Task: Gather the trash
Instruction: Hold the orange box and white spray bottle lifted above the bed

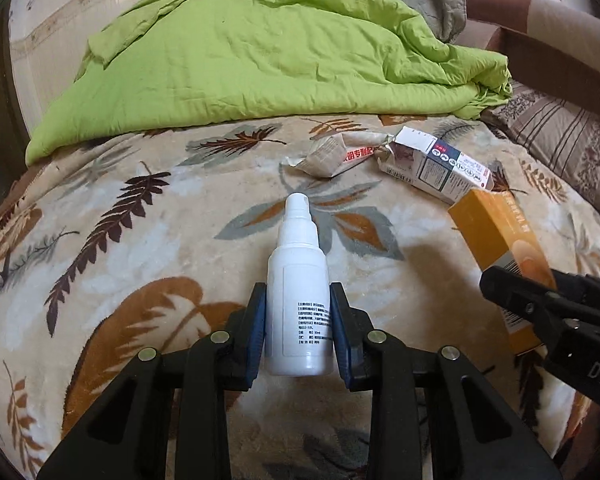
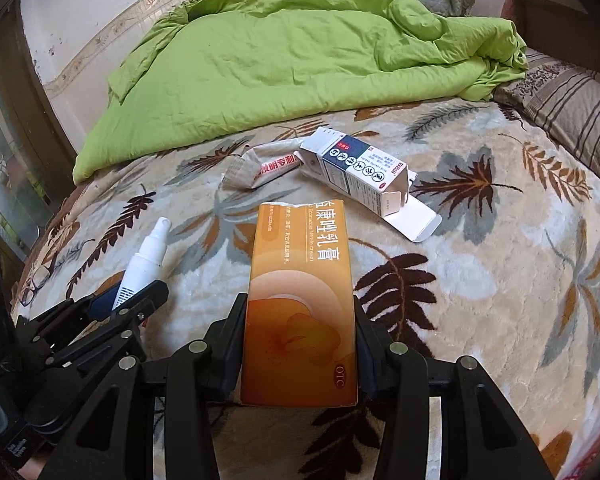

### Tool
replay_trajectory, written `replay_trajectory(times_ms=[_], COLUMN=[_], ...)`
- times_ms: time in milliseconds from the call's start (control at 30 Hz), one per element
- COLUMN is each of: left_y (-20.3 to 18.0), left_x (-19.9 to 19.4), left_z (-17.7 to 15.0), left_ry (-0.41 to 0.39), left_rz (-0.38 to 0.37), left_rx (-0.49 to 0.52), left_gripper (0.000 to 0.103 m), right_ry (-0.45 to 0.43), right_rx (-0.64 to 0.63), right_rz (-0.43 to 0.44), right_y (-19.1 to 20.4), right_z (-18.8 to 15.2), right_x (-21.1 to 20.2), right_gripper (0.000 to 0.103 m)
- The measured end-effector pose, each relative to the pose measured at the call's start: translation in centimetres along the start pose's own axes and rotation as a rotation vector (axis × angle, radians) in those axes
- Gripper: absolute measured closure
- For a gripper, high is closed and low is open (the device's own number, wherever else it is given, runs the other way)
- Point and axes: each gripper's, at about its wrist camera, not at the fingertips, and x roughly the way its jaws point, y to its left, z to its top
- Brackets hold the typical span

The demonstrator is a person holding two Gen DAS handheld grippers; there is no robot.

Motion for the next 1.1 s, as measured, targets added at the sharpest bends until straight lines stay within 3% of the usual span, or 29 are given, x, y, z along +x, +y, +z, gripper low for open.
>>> replay_trajectory(times_ms=[1100], left_y=[-0.4], left_x=[-0.9], left_z=[0.0], left_ry=[-0.048], left_rz=[0.029], left_rx=[0.03], left_gripper=[0.074], right_ry=[0.004], right_rx=[0.041], right_rz=[-0.006], right_y=[-1.0], right_z=[0.0], right_x=[0.0], right_gripper=[0.053])
